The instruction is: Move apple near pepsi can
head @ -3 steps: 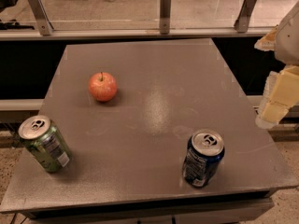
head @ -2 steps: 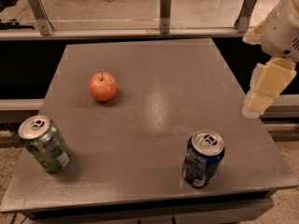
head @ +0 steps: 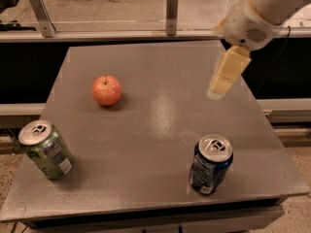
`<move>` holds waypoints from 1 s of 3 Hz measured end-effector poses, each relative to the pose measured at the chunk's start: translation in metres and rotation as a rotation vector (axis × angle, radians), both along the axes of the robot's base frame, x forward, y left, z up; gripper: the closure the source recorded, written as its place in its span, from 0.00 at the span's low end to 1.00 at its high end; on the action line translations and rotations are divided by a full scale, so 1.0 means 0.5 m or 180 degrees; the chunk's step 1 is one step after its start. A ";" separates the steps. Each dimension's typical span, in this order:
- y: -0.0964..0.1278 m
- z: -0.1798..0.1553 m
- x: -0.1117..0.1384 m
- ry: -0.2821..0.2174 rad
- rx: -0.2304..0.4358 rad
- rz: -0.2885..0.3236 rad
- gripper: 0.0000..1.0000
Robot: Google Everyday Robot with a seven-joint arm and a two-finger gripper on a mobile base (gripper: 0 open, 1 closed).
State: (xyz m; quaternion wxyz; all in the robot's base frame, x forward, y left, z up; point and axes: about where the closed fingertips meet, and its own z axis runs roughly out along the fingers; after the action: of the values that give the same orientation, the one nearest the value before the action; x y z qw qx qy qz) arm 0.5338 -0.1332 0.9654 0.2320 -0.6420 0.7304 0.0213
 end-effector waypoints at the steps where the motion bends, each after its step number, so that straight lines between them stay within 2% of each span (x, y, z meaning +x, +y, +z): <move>1: 0.049 -0.027 0.052 0.0011 0.0099 0.0022 0.00; 2: 0.117 -0.060 0.090 0.0057 0.0253 0.0059 0.00; 3: 0.223 -0.092 0.119 0.0104 0.0450 0.0182 0.00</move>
Offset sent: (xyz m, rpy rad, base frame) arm 0.0699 0.1008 -0.0511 0.1467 0.0350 0.0274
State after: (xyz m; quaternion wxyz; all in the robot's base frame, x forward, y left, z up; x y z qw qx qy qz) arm 0.5932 -0.0219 0.9195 0.2641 -0.6443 0.7121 0.0899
